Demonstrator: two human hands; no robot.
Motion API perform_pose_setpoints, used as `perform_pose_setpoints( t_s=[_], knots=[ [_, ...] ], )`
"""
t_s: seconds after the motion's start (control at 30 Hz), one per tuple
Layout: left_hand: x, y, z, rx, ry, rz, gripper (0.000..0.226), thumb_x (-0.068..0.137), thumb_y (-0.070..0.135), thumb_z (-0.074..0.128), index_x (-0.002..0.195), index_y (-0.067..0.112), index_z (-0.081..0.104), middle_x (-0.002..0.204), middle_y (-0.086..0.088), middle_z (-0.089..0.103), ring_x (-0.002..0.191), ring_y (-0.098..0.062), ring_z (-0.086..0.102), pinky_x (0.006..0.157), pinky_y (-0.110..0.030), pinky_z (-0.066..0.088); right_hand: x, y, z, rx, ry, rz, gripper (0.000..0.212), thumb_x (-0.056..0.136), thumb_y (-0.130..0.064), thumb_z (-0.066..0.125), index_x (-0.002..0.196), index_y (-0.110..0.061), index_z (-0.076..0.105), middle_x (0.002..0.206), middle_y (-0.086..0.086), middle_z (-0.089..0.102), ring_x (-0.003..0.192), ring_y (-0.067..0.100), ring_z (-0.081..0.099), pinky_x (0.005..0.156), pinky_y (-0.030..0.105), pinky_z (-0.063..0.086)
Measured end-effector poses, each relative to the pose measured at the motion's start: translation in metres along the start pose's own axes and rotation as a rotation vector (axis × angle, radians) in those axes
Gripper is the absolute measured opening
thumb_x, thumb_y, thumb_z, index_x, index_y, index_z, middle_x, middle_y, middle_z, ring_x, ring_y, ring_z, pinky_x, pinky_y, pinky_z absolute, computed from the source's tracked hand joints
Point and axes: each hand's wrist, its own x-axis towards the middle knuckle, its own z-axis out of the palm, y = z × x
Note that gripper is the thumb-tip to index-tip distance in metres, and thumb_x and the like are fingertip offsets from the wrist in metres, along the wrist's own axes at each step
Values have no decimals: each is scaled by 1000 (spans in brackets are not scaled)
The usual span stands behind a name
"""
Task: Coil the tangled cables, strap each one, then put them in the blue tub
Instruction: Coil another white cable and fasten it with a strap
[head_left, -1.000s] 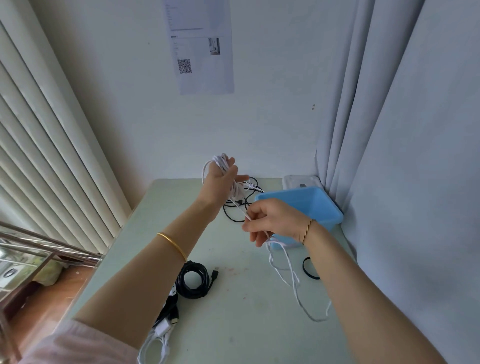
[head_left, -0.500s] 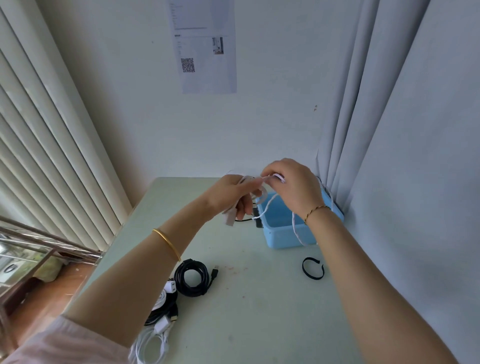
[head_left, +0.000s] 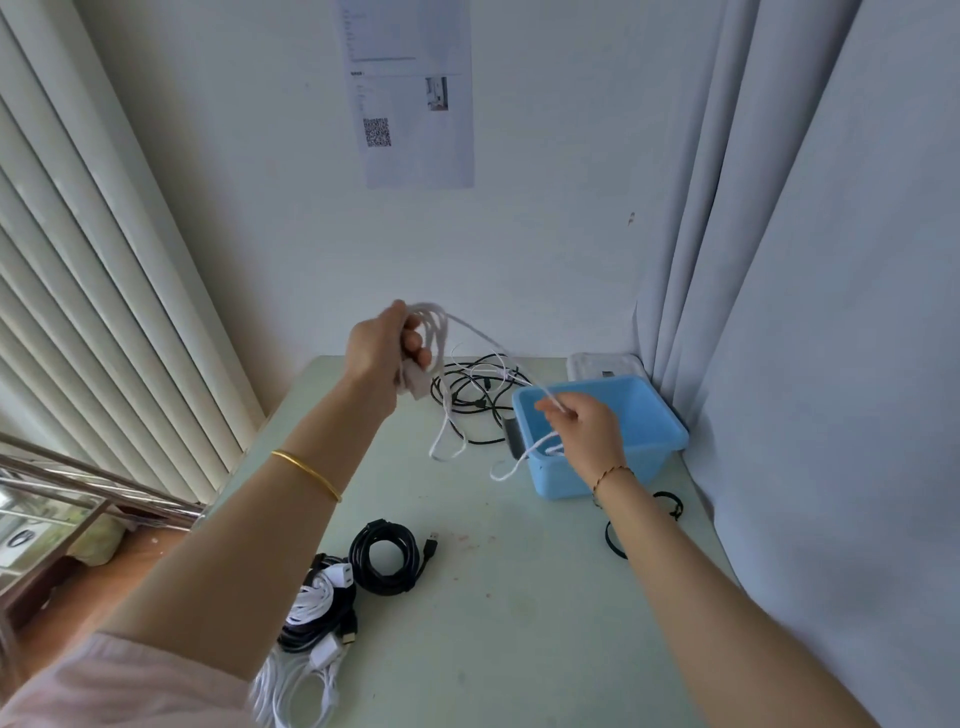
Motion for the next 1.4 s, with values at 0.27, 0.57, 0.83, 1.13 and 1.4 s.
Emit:
perform_pose_setpoints(
  t_s=[0.27, 0.57, 0.83, 1.13, 1.4],
  knots=[
    [5, 13, -7, -21, 98, 155, 26, 95, 21, 42, 71, 14, 48, 42, 7, 43, 34, -12, 46, 41, -17, 29, -36, 51, 43, -315, -574, 188, 18, 93, -16, 50, 81, -7, 61, 84, 10, 63, 78, 23, 60, 69, 30, 46],
    [-6, 5, -6, 382, -444, -32, 34, 100, 26, 41, 72, 10, 51, 41, 3, 36, 33, -15, 40, 39, -17, 31, -5, -34, 24, 302, -207, 12, 34, 90, 1, 46, 125, 0, 49, 112, 9, 58, 108, 21, 54, 96, 32, 43],
    [-8, 2, -1, 525, -580, -85, 33, 101, 25, 40, 74, 8, 52, 42, 0, 32, 33, -17, 36, 42, -23, 30, -2, -24, 15, 366, -26, -4, 21, 97, -9, 45, 90, -7, 65, 71, -4, 56, 57, 2, 49, 63, 24, 52],
    [-5, 1, 7, 375, -332, -14, 33, 99, 25, 44, 69, 12, 49, 40, 5, 38, 32, -13, 41, 43, -20, 30, 7, 16, 18, 222, 34, 333, 28, 95, -9, 40, 75, -13, 59, 65, -3, 46, 61, 17, 43, 65, 36, 50],
    [2, 21, 8, -15, 71, 116, 30, 96, 21, 43, 67, 14, 49, 39, 8, 40, 32, -10, 44, 40, -16, 28, -28, 64, 37, -215, -440, 460, 25, 95, -8, 39, 83, -7, 61, 65, 6, 44, 54, 22, 46, 51, 27, 41]
  ],
)
